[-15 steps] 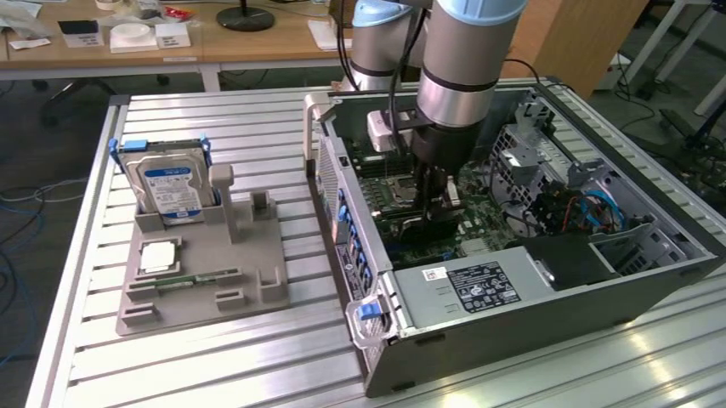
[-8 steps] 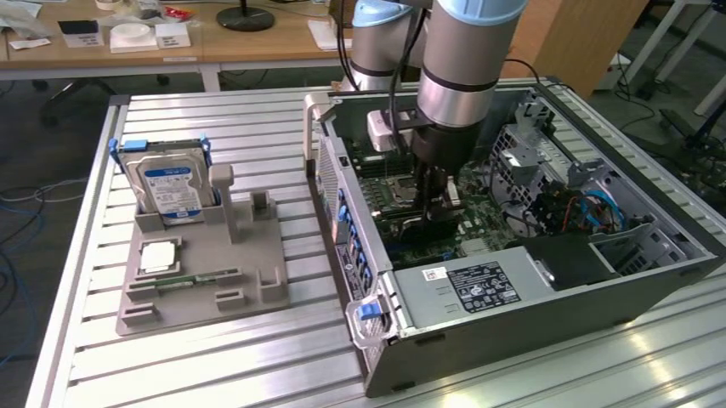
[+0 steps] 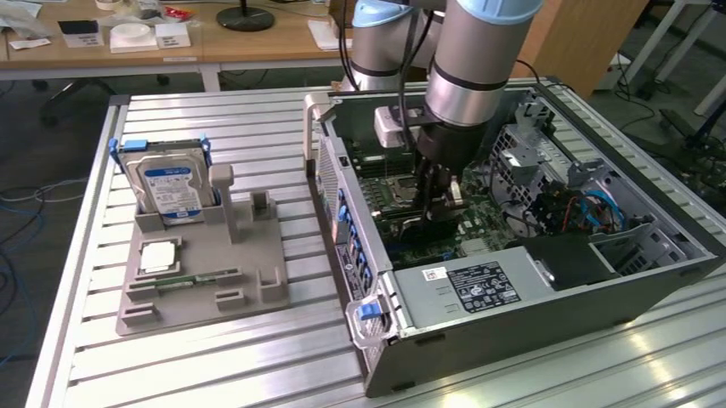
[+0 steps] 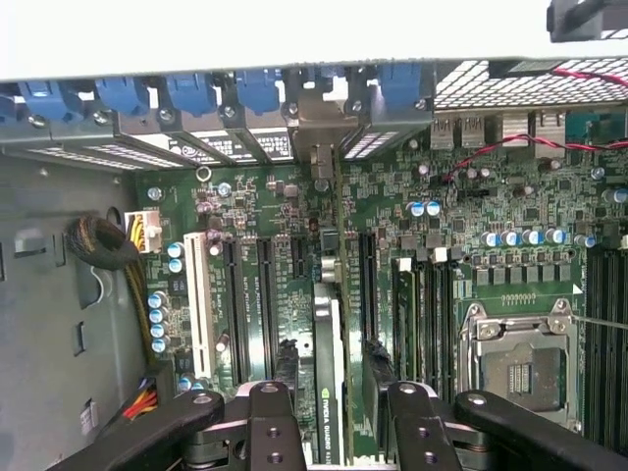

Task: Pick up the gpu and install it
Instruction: 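Insert the gpu into the slot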

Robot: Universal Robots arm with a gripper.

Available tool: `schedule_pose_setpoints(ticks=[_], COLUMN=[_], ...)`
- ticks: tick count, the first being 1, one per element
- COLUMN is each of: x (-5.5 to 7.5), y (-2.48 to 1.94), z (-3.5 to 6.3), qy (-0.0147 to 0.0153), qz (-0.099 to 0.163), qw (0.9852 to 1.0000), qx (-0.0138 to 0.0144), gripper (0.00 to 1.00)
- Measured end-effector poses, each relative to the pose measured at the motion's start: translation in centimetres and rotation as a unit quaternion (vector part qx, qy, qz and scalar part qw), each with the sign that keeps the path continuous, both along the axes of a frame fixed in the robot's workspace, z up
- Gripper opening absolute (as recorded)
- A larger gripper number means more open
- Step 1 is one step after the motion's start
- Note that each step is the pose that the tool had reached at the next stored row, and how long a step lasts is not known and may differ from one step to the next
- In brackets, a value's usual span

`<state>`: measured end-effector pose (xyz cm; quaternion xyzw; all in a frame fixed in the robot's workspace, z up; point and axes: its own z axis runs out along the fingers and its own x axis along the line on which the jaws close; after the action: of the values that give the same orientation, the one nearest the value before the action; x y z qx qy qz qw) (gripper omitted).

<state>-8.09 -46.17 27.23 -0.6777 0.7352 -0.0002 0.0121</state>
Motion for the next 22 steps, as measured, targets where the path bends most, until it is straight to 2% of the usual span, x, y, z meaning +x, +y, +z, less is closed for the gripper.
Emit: schedule_pose_setpoints(ticks=[2,4,10,22], x=[0.05,0.06,0.06,0.40], y=[0.01,0.01,0.01,0.01], z=[0.07,0.16,0.60,0.66], qy=[0.0036,0.0052,0.0061,0.0065], qz=[0.000,0.000,0.000,0.000], qw=[1.0000,1.0000,1.0000,1.0000], qx=[0.0000,0.0000,0.0005,0.0005], gripper=[0.40,0.40,0.40,0.40])
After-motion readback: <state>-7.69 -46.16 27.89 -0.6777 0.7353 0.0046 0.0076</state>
